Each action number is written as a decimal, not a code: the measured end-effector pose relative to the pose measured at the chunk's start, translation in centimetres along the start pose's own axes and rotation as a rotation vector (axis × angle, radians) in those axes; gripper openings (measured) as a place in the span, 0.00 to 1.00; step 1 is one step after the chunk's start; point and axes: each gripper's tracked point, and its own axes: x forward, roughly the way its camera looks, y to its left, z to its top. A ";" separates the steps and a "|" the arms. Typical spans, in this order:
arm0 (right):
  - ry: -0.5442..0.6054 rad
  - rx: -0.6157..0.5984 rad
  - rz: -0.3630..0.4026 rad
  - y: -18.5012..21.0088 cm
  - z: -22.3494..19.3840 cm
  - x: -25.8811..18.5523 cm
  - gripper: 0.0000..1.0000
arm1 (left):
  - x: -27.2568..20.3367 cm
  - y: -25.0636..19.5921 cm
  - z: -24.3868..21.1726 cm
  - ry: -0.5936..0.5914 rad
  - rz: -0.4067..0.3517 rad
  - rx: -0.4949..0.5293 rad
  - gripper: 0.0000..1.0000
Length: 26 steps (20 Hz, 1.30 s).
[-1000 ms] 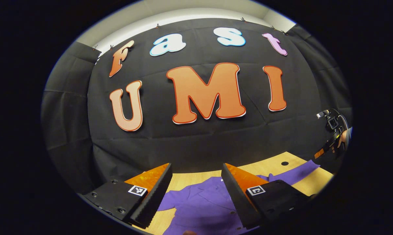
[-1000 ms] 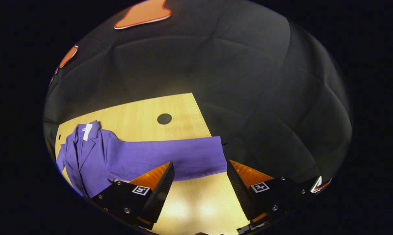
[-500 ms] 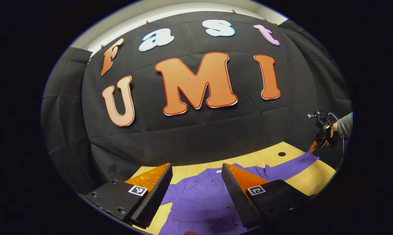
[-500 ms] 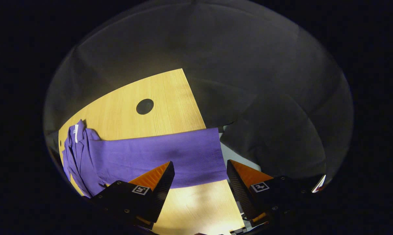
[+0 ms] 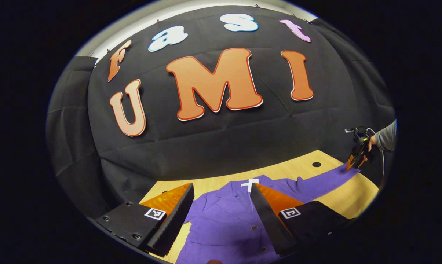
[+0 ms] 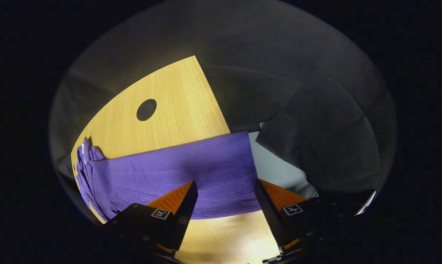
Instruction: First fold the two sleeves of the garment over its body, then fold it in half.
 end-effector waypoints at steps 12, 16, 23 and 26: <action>0.041 -0.131 -0.070 1.6 -1.1 0.4 0.41 | 0.8 -1.2 -0.7 0.030 -0.023 -0.019 1.00; 0.037 -0.006 -0.043 2.5 -0.8 -0.1 0.03 | 0.5 -0.1 -0.8 0.024 -0.014 -0.019 1.00; -0.088 0.027 0.035 6.0 1.8 -6.2 0.03 | 0.2 1.7 -0.8 -0.007 -0.023 -0.051 0.98; -0.119 -0.011 0.039 7.7 1.9 -9.4 0.03 | -0.2 3.0 -0.3 -0.035 -0.034 -0.062 0.97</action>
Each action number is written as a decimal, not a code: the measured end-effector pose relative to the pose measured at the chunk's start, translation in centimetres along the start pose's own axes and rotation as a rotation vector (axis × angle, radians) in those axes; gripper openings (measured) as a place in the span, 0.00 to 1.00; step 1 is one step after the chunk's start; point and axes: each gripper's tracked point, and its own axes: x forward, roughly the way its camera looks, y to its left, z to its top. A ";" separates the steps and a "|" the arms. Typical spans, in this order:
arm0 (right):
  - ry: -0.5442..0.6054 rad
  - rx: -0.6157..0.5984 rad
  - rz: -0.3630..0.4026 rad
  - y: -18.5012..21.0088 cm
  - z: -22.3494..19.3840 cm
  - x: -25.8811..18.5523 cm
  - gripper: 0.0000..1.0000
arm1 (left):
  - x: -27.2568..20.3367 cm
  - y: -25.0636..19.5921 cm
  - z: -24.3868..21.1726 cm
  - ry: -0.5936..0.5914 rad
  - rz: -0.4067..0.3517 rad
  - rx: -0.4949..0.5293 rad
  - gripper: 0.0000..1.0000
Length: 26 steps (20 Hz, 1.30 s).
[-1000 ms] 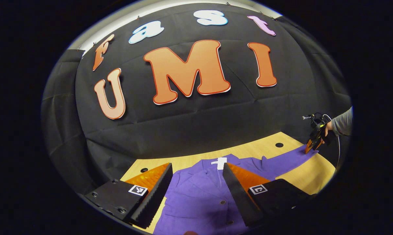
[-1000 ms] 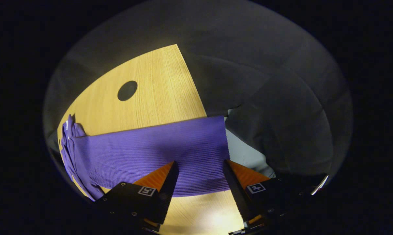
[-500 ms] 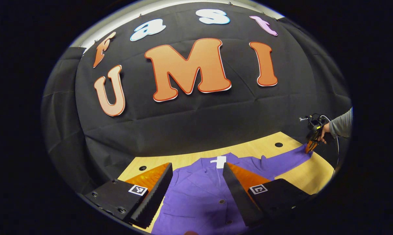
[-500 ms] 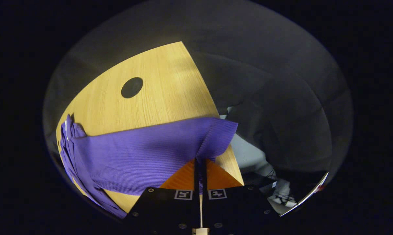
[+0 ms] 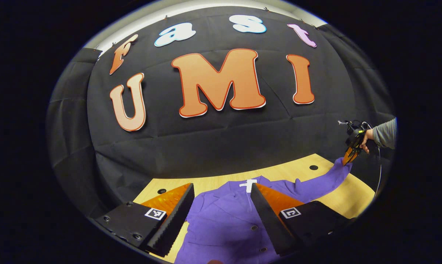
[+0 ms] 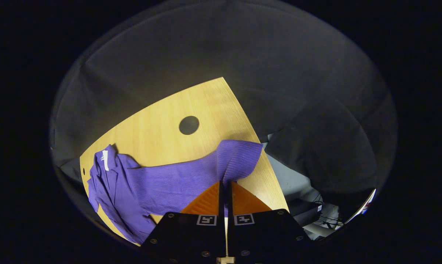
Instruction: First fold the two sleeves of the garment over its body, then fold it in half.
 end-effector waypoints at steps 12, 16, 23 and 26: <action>-0.148 -0.197 0.096 16.6 -0.3 -12.8 0.03 | -1.6 9.2 -0.6 -0.046 -0.006 -0.073 0.97; -0.153 -0.263 0.124 22.4 -2.0 -14.4 0.02 | -2.6 13.3 -1.2 -0.056 0.015 -0.089 0.97; -0.152 -0.328 0.193 32.4 -4.1 -16.9 0.02 | -3.9 19.9 -2.6 -0.064 0.059 -0.138 0.97; -0.146 -0.376 0.181 34.7 -4.9 -16.5 0.02 | -4.0 22.2 -3.4 -0.055 0.072 -0.156 0.97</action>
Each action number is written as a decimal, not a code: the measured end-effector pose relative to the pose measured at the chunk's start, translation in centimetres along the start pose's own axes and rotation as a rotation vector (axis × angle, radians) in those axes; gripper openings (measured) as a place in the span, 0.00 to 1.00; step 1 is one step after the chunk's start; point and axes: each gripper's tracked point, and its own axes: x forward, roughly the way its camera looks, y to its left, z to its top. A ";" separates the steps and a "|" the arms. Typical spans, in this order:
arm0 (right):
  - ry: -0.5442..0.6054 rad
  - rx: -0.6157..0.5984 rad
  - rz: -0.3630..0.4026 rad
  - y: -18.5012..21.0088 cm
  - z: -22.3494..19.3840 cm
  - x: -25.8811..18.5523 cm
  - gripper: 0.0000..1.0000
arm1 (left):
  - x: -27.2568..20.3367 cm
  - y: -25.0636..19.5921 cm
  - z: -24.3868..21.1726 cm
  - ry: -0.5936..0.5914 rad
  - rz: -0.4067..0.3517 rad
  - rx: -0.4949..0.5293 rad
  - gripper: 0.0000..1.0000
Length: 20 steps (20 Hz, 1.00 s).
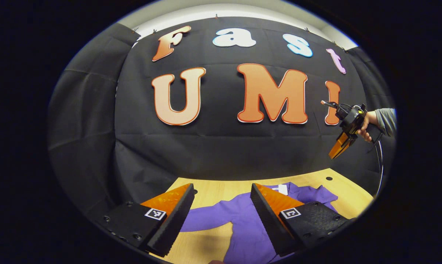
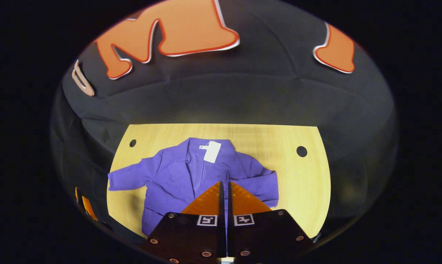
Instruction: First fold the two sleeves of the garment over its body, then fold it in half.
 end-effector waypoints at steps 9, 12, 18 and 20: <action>0.232 0.010 0.079 5.0 -8.6 9.1 0.11 | 0.5 3.3 -1.0 0.040 0.042 0.027 0.97; 0.290 0.029 0.080 5.3 -10.2 12.2 0.16 | 0.7 4.3 -1.6 0.063 0.072 0.034 0.97; 0.343 0.032 0.086 7.3 -12.5 16.5 0.27 | 0.7 6.8 -3.8 0.114 0.110 0.042 0.97; 0.367 0.031 0.076 7.8 -13.6 17.8 0.28 | 0.3 8.1 -4.4 0.126 0.125 0.048 0.97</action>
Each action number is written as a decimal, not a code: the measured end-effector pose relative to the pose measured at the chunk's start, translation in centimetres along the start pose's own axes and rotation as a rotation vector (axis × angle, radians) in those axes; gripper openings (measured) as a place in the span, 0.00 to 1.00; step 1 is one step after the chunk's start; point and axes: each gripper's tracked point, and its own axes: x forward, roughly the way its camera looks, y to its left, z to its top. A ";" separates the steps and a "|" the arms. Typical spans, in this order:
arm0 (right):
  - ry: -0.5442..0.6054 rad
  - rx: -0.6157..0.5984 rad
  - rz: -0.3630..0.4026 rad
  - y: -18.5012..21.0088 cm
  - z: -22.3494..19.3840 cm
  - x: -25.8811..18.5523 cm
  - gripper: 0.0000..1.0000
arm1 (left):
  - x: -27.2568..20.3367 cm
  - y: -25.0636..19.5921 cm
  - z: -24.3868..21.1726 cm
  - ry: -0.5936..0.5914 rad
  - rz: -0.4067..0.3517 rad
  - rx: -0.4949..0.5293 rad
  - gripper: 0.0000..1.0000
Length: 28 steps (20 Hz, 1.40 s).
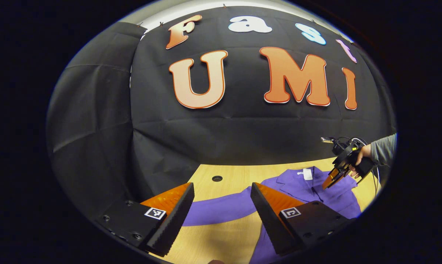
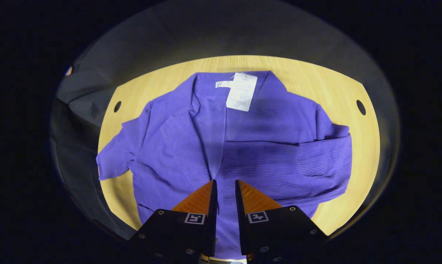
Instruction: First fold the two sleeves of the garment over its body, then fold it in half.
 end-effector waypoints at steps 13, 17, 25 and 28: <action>0.048 0.089 -0.041 -1.8 -0.9 3.8 0.03 | 0.5 2.0 -2.0 0.037 -0.005 0.045 0.98; -0.026 0.146 -0.017 -2.1 0.6 2.5 0.03 | 0.2 1.9 -2.4 0.044 -0.020 0.067 0.98; -0.120 0.202 0.151 2.6 3.3 -3.2 0.03 | 0.1 1.2 -1.9 0.019 -0.048 0.059 0.98; -0.152 0.174 0.197 5.6 4.5 -5.6 0.03 | -0.1 1.6 -1.5 0.009 -0.052 0.042 0.97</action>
